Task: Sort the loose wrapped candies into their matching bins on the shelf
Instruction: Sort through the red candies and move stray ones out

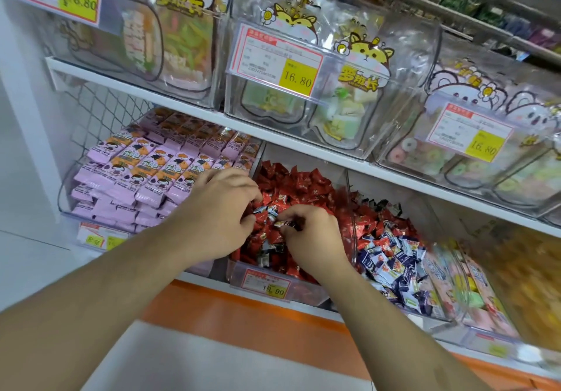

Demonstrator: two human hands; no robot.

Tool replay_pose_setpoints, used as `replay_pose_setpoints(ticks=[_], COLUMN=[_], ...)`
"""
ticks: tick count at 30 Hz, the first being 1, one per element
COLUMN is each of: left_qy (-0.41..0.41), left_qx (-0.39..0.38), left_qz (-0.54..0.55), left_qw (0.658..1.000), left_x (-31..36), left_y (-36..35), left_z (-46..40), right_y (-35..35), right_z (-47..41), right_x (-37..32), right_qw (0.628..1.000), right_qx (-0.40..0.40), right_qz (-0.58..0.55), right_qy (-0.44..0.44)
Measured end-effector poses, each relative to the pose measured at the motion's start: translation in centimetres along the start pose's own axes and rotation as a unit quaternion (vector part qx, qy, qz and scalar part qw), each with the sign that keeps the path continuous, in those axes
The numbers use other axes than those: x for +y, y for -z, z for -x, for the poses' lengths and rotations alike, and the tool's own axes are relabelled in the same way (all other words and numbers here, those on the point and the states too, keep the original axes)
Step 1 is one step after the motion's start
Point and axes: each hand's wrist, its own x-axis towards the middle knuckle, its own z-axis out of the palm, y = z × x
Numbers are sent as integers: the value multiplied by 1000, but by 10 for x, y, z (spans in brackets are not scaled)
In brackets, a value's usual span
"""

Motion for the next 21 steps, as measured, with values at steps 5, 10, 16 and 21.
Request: replay_pose_setpoints(ticks=[5, 10, 16, 21], left_qy=[-8, -2, 1, -4], left_qx=[3, 2, -5, -5], left_qz=[1, 2, 10, 9], left_qw=[1000, 1000, 1000, 1000], left_x=[-2, -3, -1, -4], left_y=[-2, -2, 1, 1], left_z=[0, 1, 2, 2], right_y=[39, 85, 88, 49], right_z=[25, 58, 64, 28], right_x=[0, 44, 42, -7], right_qw=[995, 981, 988, 998], right_qx=[84, 186, 146, 59], right_qz=[-33, -43, 6, 10], right_qy=[44, -27, -42, 33])
